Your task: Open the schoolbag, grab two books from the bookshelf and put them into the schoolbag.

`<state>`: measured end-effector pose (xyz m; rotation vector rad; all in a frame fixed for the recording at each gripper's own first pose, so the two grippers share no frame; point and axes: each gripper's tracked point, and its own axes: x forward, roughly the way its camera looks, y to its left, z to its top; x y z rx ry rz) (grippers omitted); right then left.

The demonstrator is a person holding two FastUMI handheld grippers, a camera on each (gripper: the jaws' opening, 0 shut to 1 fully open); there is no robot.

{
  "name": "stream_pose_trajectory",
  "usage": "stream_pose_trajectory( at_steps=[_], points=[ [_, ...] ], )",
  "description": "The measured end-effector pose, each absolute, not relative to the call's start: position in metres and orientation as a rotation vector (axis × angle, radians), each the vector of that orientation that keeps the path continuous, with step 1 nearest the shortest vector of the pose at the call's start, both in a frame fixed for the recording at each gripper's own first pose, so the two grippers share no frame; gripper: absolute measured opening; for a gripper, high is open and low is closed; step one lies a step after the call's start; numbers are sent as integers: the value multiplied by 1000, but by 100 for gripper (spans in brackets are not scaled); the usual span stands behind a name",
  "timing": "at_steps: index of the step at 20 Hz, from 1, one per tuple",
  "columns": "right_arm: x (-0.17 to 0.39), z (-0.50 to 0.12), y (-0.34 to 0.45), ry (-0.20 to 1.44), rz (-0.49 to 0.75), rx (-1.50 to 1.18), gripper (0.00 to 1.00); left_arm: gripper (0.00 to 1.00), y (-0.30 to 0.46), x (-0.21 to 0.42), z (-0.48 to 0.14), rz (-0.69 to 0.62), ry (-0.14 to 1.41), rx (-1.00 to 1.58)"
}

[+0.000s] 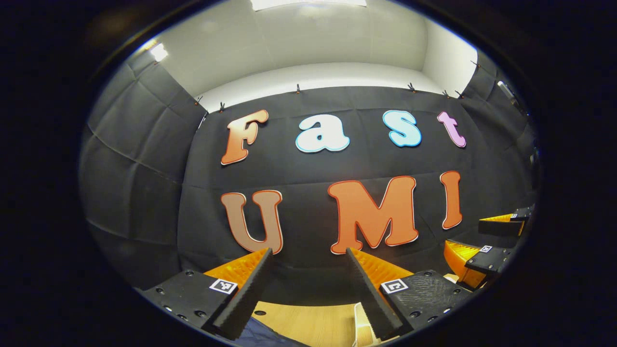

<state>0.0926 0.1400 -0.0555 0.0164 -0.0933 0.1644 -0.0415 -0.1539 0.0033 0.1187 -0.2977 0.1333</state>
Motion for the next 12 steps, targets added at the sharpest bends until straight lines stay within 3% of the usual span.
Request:
stream_pose_trajectory(
  at_steps=[12],
  points=[
    [88, -62, 144, -67, 161, -1, 96, 93, -152, -39, -4, 116, -227, 88]
  ],
)
